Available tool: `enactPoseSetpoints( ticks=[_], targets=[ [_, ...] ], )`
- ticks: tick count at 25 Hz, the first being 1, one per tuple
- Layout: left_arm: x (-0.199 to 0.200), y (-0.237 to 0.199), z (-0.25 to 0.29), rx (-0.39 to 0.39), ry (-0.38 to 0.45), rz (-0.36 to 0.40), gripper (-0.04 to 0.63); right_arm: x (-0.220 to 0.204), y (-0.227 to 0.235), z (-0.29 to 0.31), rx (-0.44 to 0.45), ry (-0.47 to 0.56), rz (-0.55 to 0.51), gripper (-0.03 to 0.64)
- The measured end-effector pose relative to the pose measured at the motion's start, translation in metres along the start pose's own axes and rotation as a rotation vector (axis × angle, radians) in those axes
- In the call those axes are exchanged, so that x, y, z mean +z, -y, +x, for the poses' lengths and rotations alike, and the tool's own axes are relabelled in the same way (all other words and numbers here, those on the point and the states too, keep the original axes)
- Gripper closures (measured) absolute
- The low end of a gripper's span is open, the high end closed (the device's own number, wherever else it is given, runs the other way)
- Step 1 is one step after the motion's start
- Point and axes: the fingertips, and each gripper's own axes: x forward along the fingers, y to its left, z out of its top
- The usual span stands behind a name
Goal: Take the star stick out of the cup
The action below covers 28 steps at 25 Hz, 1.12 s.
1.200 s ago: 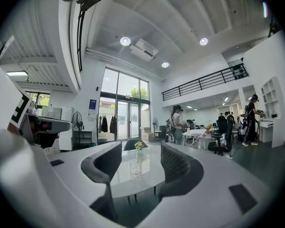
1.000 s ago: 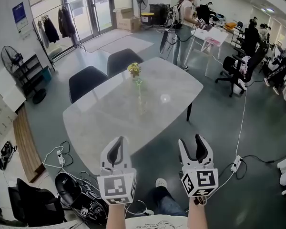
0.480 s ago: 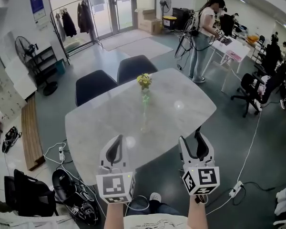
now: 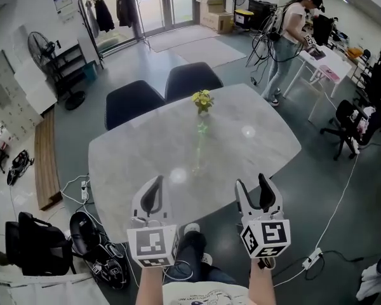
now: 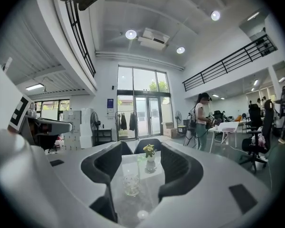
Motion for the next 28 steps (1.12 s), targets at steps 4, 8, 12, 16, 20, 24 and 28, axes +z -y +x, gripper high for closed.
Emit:
enactPoseSetpoints(
  ticks=[4,8,12,16,20,24,28],
  targets=[
    [-0.006,-0.01,0.027,0.007,-0.009,0.002,0.597,-0.005,0.001,0.031,0.014,-0.018,0.0,0.367],
    [-0.009,-0.026,0.058,0.02,-0.022,-0.019,0.597,-0.006,0.003,0.069,0.026,-0.031,-0.003,0.367],
    [-0.016,-0.041,0.091,0.013,-0.039,-0.015,0.598,-0.006,0.002,0.108,0.033,-0.047,-0.003,0.367],
    [-0.023,-0.052,0.123,0.009,-0.059,-0.023,0.598,-0.013,0.002,0.143,0.042,-0.072,0.0,0.367],
    [-0.032,-0.064,0.156,0.002,-0.083,-0.031,0.597,-0.024,0.002,0.178,0.043,-0.105,0.009,0.367],
    [-0.042,-0.075,0.18,-0.006,-0.109,-0.035,0.597,-0.037,0.0,0.205,0.039,-0.144,0.012,0.367],
    [-0.057,-0.081,0.194,-0.018,-0.136,-0.039,0.598,-0.053,-0.001,0.219,0.035,-0.18,0.024,0.367]
  ],
)
